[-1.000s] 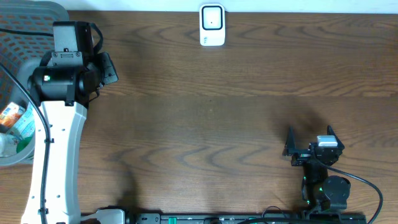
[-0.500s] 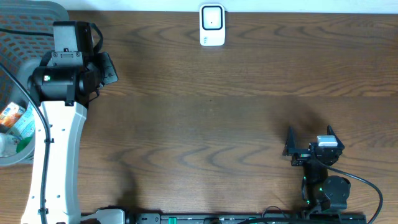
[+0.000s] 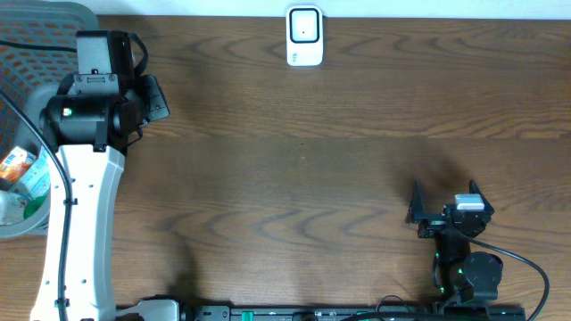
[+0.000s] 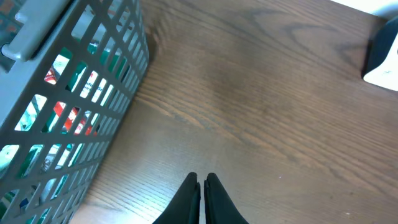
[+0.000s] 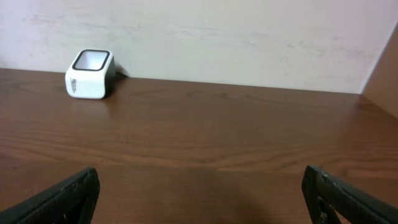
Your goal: Scan the item barcode
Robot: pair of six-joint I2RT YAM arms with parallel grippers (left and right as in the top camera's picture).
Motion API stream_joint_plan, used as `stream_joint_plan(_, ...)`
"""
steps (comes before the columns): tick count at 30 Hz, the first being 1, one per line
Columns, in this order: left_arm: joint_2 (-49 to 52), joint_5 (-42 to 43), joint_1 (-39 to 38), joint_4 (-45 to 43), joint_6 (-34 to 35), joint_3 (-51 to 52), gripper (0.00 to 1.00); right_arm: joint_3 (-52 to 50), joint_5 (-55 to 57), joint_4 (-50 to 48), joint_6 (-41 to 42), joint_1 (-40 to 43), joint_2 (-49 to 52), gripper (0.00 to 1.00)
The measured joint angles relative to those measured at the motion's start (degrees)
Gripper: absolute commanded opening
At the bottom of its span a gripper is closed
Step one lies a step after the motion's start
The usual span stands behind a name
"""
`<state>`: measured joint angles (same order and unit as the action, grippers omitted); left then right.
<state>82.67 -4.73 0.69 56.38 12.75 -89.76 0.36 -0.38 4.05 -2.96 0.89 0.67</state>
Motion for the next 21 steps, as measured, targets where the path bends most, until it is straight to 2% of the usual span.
stream_joint_plan(1, 0.0, 0.0, 0.0, 0.0, -0.1, 0.0, 0.47, 0.0, 0.0, 0.0, 0.0, 0.0, 0.0, 0.99)
stream_joint_plan(3, 0.0, 0.0, 0.0, 0.0, 0.1, 0.0, 0.64, 0.0, 0.0, 0.0, 0.0, 0.0, 0.0, 0.99)
stream_joint_plan(4, 0.0, 0.0, 0.0, 0.0, 0.0, 0.0, 0.67, 0.0, 0.0, 0.0, 0.0, 0.0, 0.0, 0.99)
stream_joint_plan(16, 0.0, 0.0, 0.0, 0.0, 0.3, 0.0, 0.79, 0.0, 0.0, 0.0, 0.0, 0.0, 0.0, 0.99)
stream_joint_plan(21, 0.0, 0.0, 0.0, 0.0, 0.3, 0.0, 0.81, 0.0, 0.0, 0.0, 0.0, 0.0, 0.0, 0.99)
